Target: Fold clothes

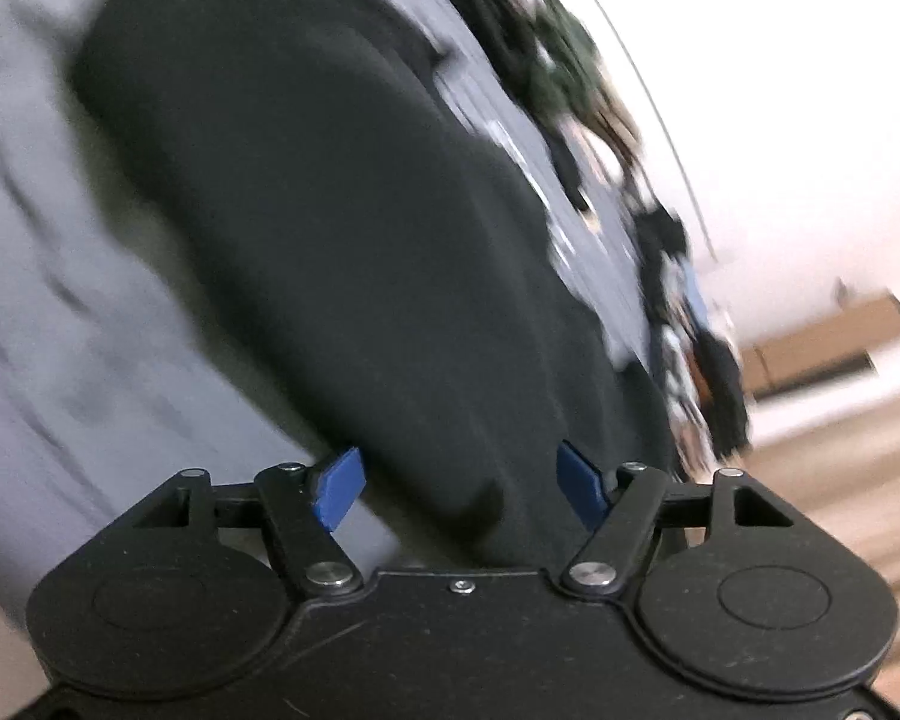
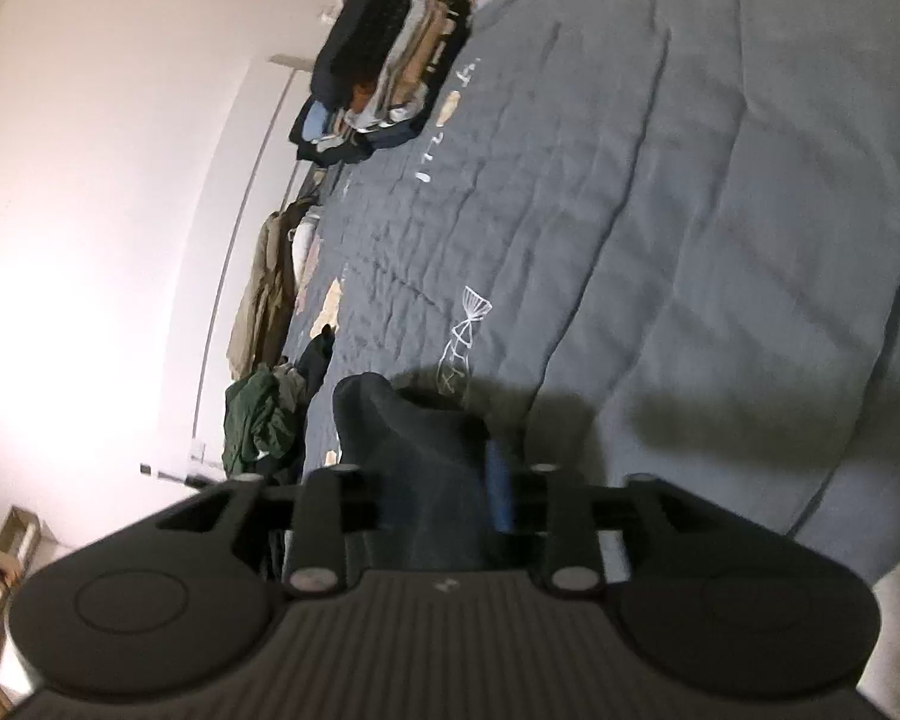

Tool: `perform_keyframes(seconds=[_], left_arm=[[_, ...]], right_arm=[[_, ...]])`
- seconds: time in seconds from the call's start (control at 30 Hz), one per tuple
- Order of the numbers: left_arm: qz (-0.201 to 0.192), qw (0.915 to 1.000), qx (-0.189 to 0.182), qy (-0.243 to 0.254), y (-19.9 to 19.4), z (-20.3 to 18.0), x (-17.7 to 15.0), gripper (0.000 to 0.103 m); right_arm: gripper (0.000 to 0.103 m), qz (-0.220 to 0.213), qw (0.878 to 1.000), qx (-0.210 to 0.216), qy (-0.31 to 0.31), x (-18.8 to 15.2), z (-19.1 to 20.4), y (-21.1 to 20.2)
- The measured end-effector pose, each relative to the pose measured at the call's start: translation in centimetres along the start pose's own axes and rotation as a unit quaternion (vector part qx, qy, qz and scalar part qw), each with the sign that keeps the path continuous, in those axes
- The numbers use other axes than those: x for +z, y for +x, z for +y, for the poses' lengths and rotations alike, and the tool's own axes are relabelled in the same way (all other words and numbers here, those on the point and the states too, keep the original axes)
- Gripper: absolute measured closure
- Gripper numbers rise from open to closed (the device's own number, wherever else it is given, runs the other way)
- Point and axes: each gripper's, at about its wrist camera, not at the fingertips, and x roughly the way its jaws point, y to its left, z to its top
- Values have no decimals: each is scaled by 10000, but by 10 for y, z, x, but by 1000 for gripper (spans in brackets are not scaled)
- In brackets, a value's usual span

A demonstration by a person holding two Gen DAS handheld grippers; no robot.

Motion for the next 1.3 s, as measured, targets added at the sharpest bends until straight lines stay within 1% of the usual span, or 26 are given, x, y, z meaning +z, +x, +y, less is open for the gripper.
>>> perform_keyframes(seconds=[0.03,0.1,0.17,0.2,0.33,0.43,0.5,0.57,0.6,0.63,0.67,0.7,0.73,0.83,0.87,0.93,1.0,1.03,1.07,1.1,1.13,1.17,1.2,1.23,1.27,1.3], left_arm=[[-174,9997,155,-37,-5,4,7,28],[-482,9978,402,-228,-13,15,18,26],[-678,9958,447,-415,-23,29,27,26],[-742,9951,482,-439,-22,31,31,26],[-819,9941,587,-396,-11,35,49,26],[-847,9940,605,-331,-2,38,62,26],[-892,9937,571,-360,13,35,73,26],[-868,9937,514,-488,6,48,82,32],[-858,9932,530,-581,5,54,84,45],[-865,9928,546,-625,4,58,86,72],[-931,9930,444,-570,-1,59,88,82],[-997,9931,342,-515,-6,60,89,87],[-1091,9928,244,-433,-12,59,90,91],[-1579,9875,-2,-30,-42,41,90,91],[-1679,9858,-40,-35,-48,40,90,91],[-1663,9860,-4,-97,-52,46,92,91],[-1277,9910,285,-274,-41,60,97,91],[-1070,9919,469,-498,-35,70,97,87],[-893,9915,624,-709,-29,79,97,80],[-836,9907,669,-839,-27,85,96,72],[-854,9906,656,-842,-26,85,96,71],[-871,9906,653,-825,-26,84,95,69],[-886,9910,681,-735,-27,79,95,64],[-904,9916,692,-621,-28,74,94,55],[-919,9920,691,-527,-29,70,93,50],[-928,9923,650,-497,-28,69,90,43]], right_arm=[[62,64,10000,-46,-21,-3,-1,2],[62,300,9995,-135,27,-12,-4,11],[62,504,9985,-192,-47,-25,-3,21],[62,583,9980,-216,-107,-31,-2,25],[61,776,9963,-238,-270,-50,0,41],[61,652,9973,-301,-120,-51,-4,52],[61,550,9981,-269,37,-49,-8,60],[61,416,9989,-184,100,-46,-9,68],[61,344,9992,-148,121,-45,-10,72],[67,273,9994,-104,182,-44,-11,75],[73,206,9994,-13,275,-44,-12,74],[84,140,9992,112,368,-44,-13,72],[85,75,9986,238,461,-44,-13,70],[87,-249,9965,614,506,-49,0,46],[87,-240,9968,562,518,-51,0,43],[88,-14,9983,162,563,-53,-8,46],[87,212,9976,-239,607,-55,-17,49],[85,382,9956,-463,719,-55,-25,53],[84,530,9934,-603,814,-55,-33,56],[81,619,9924,-655,835,-53,-36,57],[79,682,9922,-714,761,-50,-34,55],[78,703,9931,-802,485,-47,-24,51],[74,620,9938,-911,127,-44,-12,45],[72,463,9935,-1019,-210,-41,0,37],[71,284,9920,-1099,-548,-40,11,26],[68,143,9904,-1116,-809,-37,21,18]])
